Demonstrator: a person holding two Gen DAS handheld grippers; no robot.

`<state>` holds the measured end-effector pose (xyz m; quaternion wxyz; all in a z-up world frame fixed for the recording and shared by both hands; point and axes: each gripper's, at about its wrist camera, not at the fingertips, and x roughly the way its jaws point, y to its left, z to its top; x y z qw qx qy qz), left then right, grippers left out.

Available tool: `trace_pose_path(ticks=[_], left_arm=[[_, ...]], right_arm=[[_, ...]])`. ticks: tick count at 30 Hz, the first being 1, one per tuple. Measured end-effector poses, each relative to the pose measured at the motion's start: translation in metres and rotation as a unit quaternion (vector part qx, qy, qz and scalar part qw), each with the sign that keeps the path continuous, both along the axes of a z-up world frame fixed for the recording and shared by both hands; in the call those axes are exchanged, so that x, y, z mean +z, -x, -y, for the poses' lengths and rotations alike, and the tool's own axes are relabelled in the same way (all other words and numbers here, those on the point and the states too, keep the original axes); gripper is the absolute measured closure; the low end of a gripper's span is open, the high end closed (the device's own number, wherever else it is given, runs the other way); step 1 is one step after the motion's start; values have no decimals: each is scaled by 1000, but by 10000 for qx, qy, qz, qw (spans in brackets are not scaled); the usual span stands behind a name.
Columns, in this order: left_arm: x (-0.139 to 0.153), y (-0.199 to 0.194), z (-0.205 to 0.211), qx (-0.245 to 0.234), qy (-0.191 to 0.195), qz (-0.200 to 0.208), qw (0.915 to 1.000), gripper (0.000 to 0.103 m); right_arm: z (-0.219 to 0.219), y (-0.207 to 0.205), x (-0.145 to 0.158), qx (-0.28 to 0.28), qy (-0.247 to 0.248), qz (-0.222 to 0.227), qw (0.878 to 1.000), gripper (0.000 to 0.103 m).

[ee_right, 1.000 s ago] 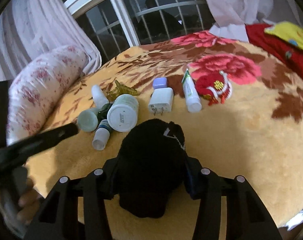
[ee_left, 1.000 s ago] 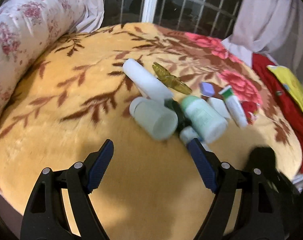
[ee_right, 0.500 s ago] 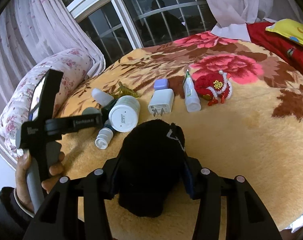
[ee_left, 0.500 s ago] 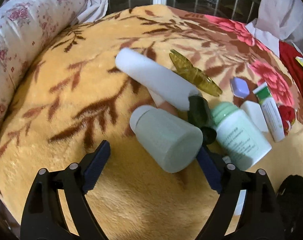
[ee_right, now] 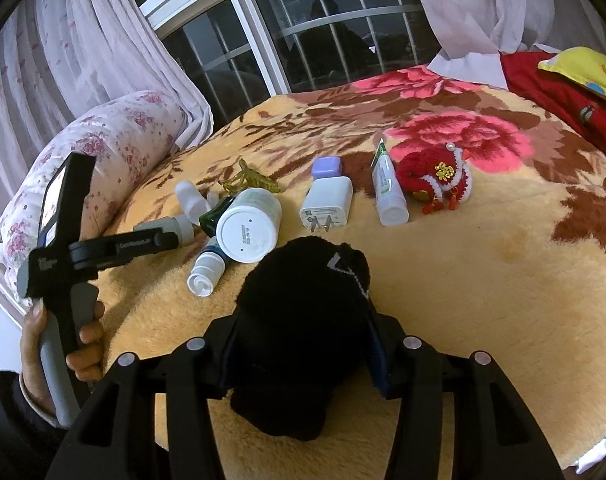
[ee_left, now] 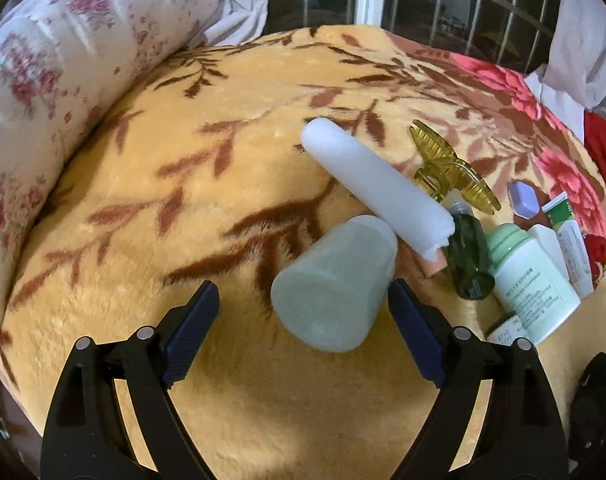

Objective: Collect trash
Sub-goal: 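Grasp the white pill bottle with the left tool while the right tool holds the sponge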

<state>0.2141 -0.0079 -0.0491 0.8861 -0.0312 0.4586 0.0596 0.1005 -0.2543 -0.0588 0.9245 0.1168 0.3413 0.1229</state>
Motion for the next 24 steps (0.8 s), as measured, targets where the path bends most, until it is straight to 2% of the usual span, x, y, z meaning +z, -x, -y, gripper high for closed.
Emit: trace_pose_path(ticks=[6, 9, 12, 15, 16, 18, 24], left_arm=[[2, -19, 0, -483, -267, -220, 9982, 18], [5, -26, 1, -963, -542, -351, 9933, 18], [3, -36, 3, -1355, -677, -662, 9862, 18], [-5, -47, 5, -1618, -704, -1192, 9771, 19], [-10, -51, 7, -1744, -705, -1456, 9713, 21], [-14, -58, 9, -1873, -722, -1689, 9650, 22], [-12, -79, 13, -2182, -649, -2322, 9456, 37]], right_arm=[[3, -2, 0, 25, -29, -63, 10000, 52], [2, -3, 0, 49, 10, -81, 10000, 52], [1, -5, 0, 60, 61, -110, 9999, 52], [1, -5, 1, 70, 89, -152, 9998, 52], [1, -5, 1, 72, 96, -162, 9998, 52], [1, -6, 1, 81, 121, -188, 9997, 52], [-2, -6, 1, 73, 213, -222, 9995, 52]])
